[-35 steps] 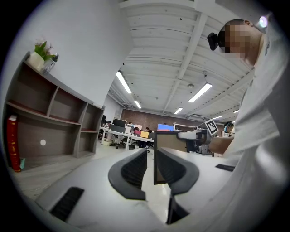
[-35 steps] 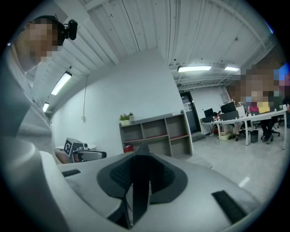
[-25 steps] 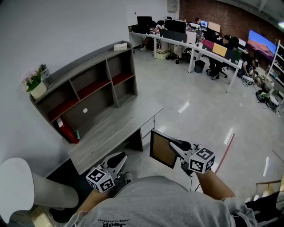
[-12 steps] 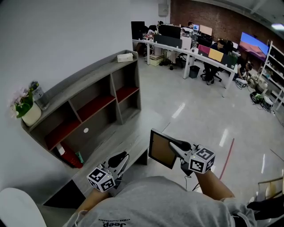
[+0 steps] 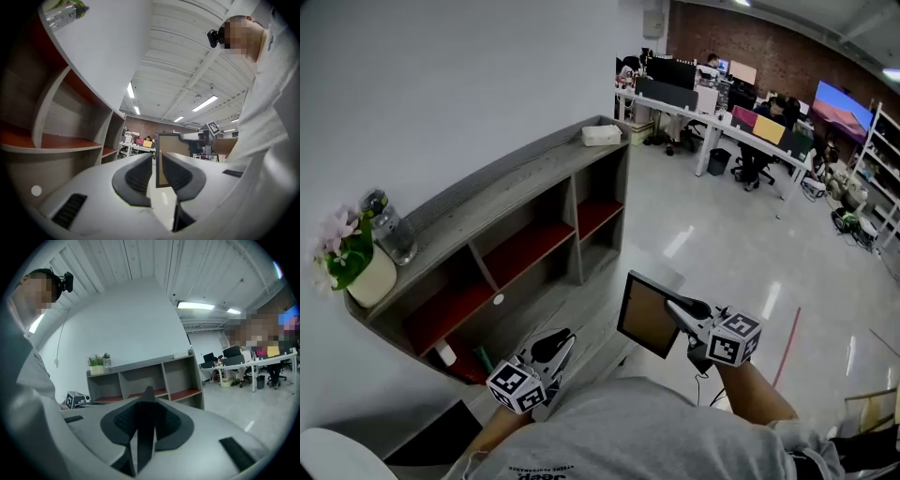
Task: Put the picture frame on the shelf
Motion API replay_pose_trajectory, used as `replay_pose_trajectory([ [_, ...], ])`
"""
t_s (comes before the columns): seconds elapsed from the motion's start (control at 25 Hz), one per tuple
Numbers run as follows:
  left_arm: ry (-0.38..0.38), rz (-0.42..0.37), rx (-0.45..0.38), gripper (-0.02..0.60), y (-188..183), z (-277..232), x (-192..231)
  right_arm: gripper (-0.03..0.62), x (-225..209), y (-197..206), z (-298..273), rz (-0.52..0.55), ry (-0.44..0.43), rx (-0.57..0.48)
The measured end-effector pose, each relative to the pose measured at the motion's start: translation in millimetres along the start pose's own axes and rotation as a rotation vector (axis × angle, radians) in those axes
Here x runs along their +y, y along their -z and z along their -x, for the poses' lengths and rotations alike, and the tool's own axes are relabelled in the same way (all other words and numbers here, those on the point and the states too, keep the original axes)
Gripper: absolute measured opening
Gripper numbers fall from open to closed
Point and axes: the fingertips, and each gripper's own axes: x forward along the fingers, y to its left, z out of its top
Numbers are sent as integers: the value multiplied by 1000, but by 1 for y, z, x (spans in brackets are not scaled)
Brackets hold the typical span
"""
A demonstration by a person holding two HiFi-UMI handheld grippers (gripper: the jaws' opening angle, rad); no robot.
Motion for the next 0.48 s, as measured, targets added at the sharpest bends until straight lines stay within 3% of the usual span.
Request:
replay_pose_trajectory([
  [0.48, -73, 45, 7, 69, 17, -1, 63, 69, -40, -11, -82, -79, -55, 36],
])
